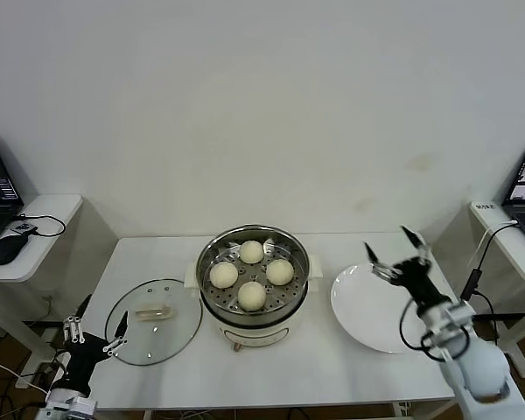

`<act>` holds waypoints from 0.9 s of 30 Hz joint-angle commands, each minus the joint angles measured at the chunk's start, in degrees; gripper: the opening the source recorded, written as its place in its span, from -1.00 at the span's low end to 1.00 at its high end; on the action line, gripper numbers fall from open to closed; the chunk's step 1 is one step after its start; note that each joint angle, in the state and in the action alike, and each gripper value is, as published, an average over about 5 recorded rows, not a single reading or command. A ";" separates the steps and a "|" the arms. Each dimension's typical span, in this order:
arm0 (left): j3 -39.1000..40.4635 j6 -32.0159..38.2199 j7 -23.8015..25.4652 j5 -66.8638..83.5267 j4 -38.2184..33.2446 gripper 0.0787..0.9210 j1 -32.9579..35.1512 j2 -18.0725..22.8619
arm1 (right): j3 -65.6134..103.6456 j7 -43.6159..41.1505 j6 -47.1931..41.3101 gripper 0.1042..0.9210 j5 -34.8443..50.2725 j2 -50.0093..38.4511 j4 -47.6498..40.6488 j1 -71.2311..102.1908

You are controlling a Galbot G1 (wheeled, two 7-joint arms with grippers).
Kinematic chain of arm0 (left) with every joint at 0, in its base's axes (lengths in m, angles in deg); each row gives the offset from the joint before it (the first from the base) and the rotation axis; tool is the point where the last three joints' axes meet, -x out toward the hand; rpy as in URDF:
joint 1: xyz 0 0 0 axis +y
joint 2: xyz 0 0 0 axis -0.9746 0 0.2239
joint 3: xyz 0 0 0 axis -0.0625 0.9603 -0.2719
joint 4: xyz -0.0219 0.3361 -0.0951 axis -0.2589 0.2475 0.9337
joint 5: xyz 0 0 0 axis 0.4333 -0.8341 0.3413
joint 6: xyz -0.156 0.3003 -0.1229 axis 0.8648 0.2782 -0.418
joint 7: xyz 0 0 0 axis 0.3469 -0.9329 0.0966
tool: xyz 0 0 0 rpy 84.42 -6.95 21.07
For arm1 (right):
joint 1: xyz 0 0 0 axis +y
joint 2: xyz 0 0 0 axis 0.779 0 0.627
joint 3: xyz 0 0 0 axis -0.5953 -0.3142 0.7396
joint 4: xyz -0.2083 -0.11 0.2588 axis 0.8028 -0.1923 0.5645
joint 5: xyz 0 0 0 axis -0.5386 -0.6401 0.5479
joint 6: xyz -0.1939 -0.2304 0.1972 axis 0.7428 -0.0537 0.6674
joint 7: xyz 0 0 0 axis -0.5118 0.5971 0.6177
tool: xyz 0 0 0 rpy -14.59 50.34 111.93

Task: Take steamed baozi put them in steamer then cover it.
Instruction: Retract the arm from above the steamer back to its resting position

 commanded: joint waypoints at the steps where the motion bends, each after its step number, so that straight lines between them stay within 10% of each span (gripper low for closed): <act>1: -0.10 1.99 1.99 -36.32 7.43 0.77 -3.76 -3.43 | 12.55 2.07 4.58 0.76 -2.18 12.63 2.92 13.11; 27: 9.57 -0.38 3.26 -35.61 20.41 0.77 -20.83 -1.89 | 13.63 4.26 5.38 0.76 -6.51 15.97 6.22 16.84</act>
